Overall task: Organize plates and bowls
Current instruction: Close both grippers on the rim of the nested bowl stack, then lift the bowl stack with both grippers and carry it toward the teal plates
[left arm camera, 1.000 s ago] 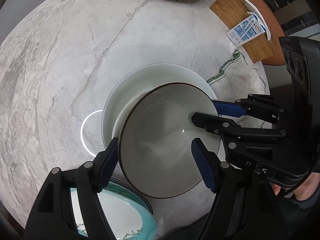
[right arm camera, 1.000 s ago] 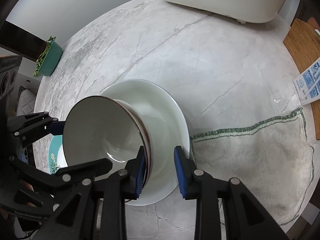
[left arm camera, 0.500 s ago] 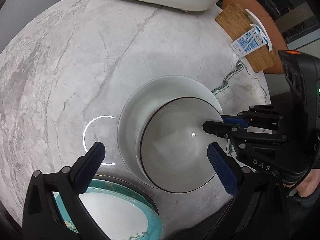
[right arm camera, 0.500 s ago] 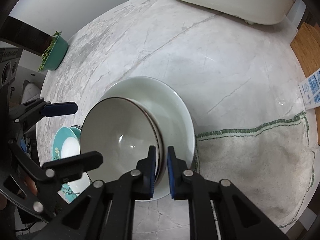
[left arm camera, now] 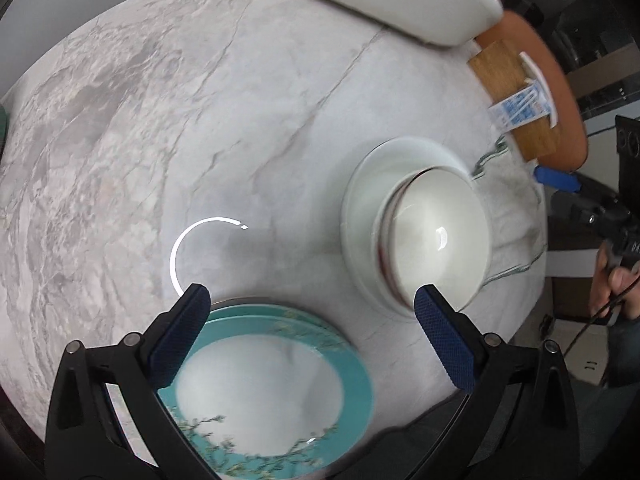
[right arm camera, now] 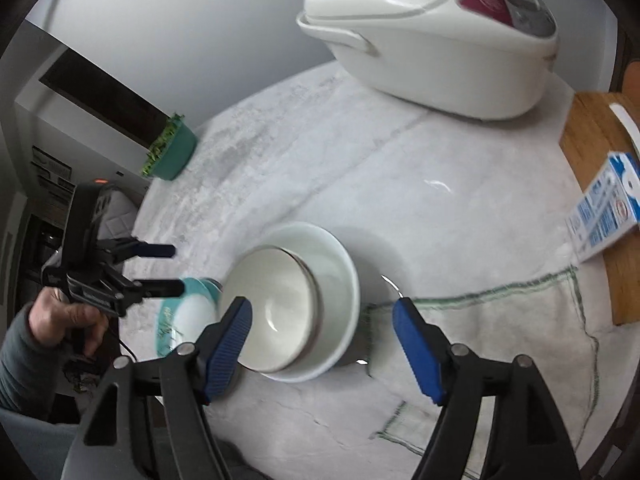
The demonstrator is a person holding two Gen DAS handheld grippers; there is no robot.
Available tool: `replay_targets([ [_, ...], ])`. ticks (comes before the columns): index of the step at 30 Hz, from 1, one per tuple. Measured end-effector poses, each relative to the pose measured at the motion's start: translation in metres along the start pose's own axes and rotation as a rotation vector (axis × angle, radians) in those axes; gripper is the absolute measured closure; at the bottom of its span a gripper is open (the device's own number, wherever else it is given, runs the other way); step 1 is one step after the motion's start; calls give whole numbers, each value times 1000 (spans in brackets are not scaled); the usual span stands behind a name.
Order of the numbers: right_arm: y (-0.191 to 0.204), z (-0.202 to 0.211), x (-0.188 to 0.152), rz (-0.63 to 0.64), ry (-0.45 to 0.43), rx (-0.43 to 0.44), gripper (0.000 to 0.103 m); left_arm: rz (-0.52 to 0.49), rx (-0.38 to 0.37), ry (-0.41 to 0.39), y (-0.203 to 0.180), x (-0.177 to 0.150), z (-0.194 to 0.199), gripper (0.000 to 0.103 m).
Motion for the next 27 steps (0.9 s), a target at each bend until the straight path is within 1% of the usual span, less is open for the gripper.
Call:
replay_targets([
  [2,-7,-6,-6,0,26,-12,40,-7,22,29,1,-7,-10,0],
  [3,-11,-12,-11,-3,42,-15,42,-14,21,37,0,-9,-15,0],
  [7,-26,-25,-16,-60,65,5,54,-41,-9,51,-10,-14,-35,1],
  [10,-29,-32,-20,-67,76,3,55,-52,-18,55,-12,-13,-43,4],
  [11,-29,-34,-21,-67,82,3,56,-51,-22,55,-11,-13,-44,9],
  [13,-33,-37,-23,-69,88,8,56,-36,-44,50,-8,-12,-47,14],
  [16,-34,-44,-23,-79,97,11,56,-24,-70,43,1,-11,-49,14],
  [19,-34,-49,-24,-84,102,16,56,-19,-77,45,5,-8,-50,14],
  [21,-35,-53,-24,-86,107,11,56,1,-51,60,15,-6,-54,20],
  [24,-34,-57,-23,-93,110,13,57,44,-89,41,22,-2,-56,21],
  [27,-35,-58,-22,-96,113,13,57,45,-91,52,22,-1,-60,22],
])
Point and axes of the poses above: each gripper's, at about its wrist camera, not at the fingertips, and z roughly against the way its jaws point, y to its left, x to its top, the point moved 3 cm from there along -z, roughly the way its jaws point, and after that the axes turned 10 degrees about -z, right-handed, at the moved point
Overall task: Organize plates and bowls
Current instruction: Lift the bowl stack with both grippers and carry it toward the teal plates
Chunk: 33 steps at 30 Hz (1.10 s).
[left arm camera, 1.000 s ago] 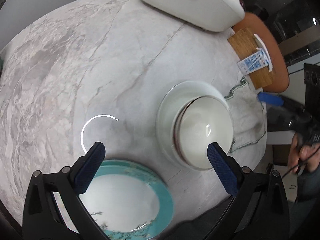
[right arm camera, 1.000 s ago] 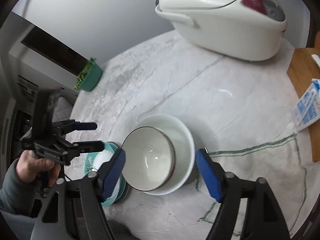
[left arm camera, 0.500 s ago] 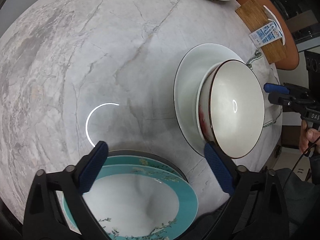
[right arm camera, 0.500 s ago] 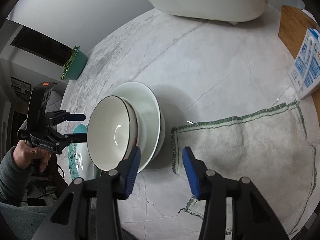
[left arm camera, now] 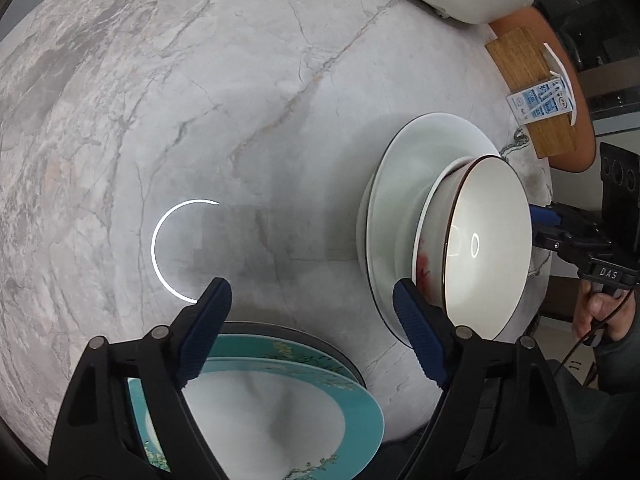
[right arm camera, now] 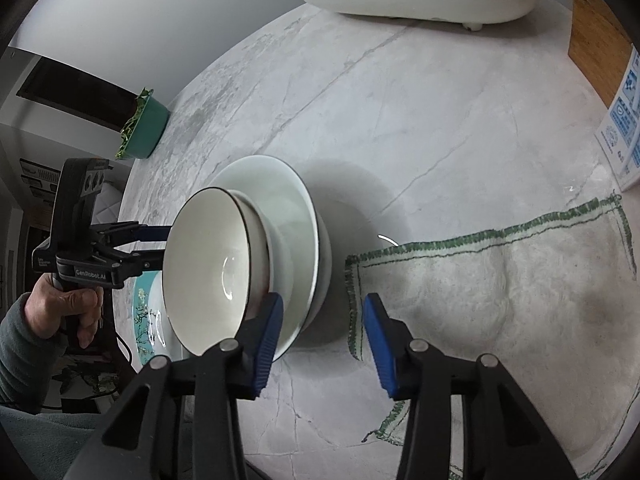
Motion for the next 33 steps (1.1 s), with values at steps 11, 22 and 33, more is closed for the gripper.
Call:
replay_targets([
  [11,3,-16,1,14,40,-35,70,22,0,19,10,-1,-16,21],
  [22,7,-15,3,42,8,-9,84,34,0,-13,9,12,-27,21],
  [33,-13,-12,-2,-131,-51,100,82,-26,-21,-2,-8,27,-44,33],
])
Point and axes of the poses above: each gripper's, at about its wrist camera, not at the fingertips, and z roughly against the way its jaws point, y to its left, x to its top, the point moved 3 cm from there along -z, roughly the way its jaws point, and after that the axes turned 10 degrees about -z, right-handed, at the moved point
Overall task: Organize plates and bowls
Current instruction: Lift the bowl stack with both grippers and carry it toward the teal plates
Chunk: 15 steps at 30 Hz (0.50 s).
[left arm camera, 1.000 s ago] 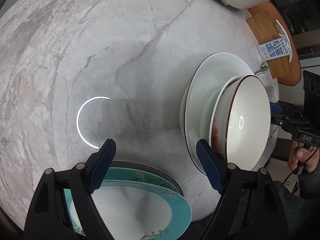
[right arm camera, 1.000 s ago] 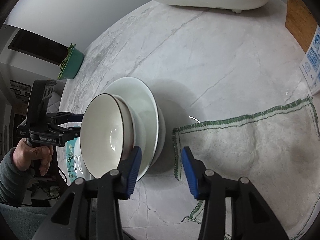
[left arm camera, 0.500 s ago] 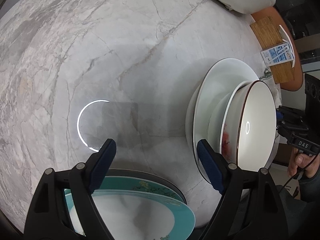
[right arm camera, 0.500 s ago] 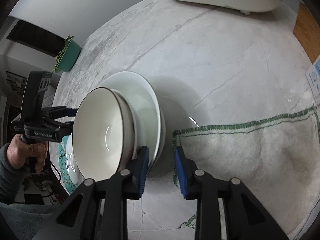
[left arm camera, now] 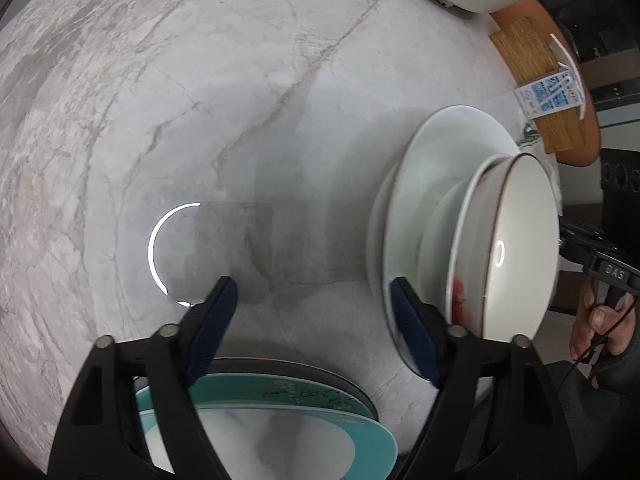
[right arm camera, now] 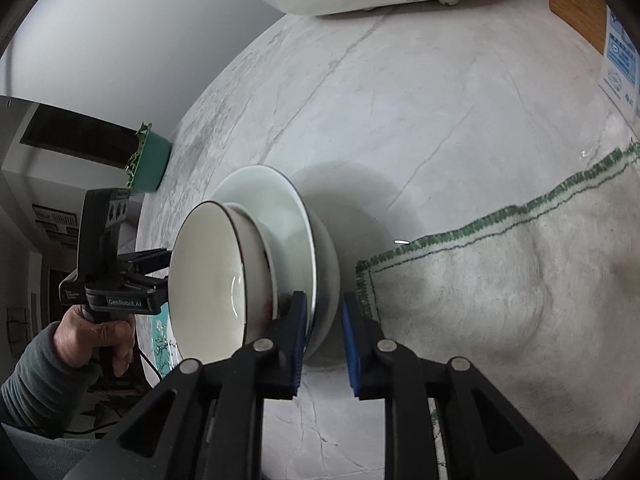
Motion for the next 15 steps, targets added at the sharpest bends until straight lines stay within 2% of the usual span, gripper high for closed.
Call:
replay_targets([
  [4,-3,2,1,-48,2,-6,79,-36,-31,1,-14,7,-3,56],
  [11,-10,0,5,-98,62,5,76,-36,-68,2,-24,14,-7,66],
  [15,-13,2,5,-131,73,14,76,-35,-95,10,-23,17,-10,68],
])
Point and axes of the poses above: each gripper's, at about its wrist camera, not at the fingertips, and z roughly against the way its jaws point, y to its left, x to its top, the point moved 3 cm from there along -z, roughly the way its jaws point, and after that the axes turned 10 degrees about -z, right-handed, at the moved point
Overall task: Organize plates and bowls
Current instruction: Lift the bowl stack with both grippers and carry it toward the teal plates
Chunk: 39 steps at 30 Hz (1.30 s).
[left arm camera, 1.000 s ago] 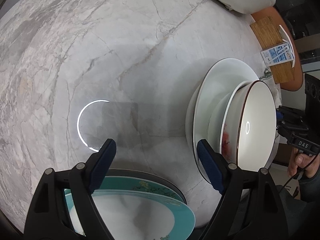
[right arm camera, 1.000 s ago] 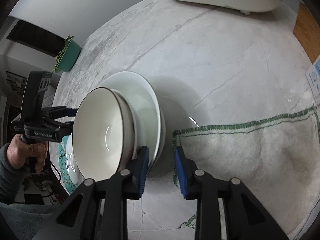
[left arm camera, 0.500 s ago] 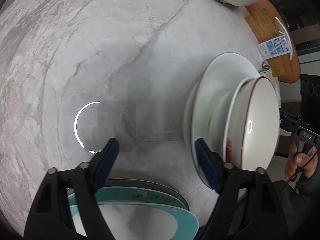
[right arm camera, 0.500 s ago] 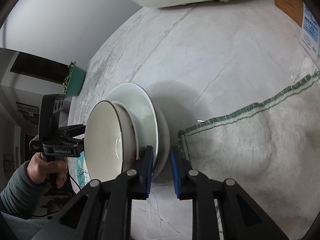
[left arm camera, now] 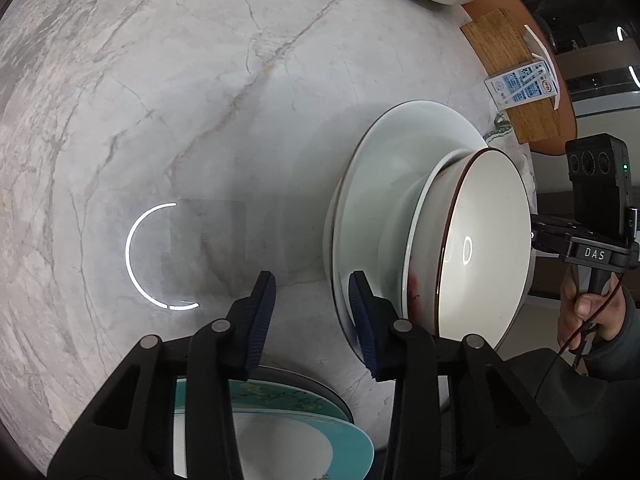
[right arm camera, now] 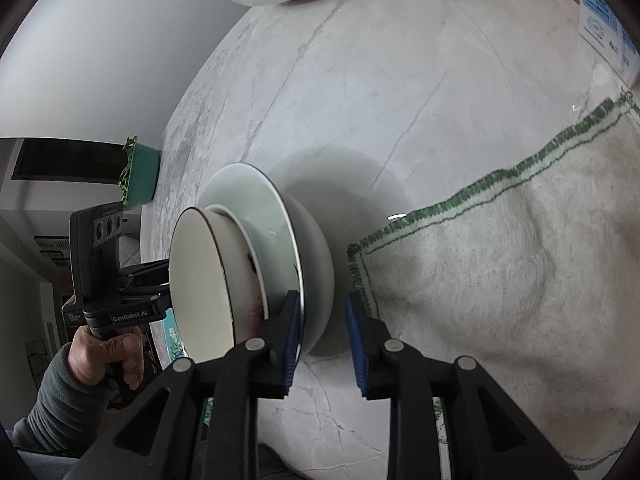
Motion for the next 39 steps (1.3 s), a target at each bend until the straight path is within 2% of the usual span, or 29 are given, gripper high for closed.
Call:
replay_targets([
  [4,-3,-2,1,-32,30,33,75,2,-30,10,4,0,-3,68],
  [6,-9,-3,3,-66,57,44,69,6,-42,18,8,-2,-3,68],
  [8,-16,-5,4,-94,75,30,52,7,-49,27,9,-3,-3,68],
  [9,-20,-5,5,-104,79,22,49,8,-53,32,9,-3,-3,68],
  [13,-22,-4,3,-108,78,21,47,3,-60,37,11,-4,-2,71],
  [15,-22,-3,3,-95,85,40,57,-21,-75,26,7,-4,0,84],
  [16,-18,-3,3,-92,89,72,73,-35,-78,25,2,-2,0,91],
  [17,-13,-5,4,-85,91,97,89,-36,-71,23,1,-1,1,91],
  [20,-8,-3,6,-77,88,97,88,-28,-77,25,1,2,0,91],
  [24,-15,-3,8,-116,106,147,87,-6,-98,12,4,4,-1,91],
  [34,-18,-6,6,-172,118,171,87,-16,-65,0,3,5,7,93],
  [39,-17,-6,6,-176,130,173,86,1,-72,-3,6,3,12,93],
])
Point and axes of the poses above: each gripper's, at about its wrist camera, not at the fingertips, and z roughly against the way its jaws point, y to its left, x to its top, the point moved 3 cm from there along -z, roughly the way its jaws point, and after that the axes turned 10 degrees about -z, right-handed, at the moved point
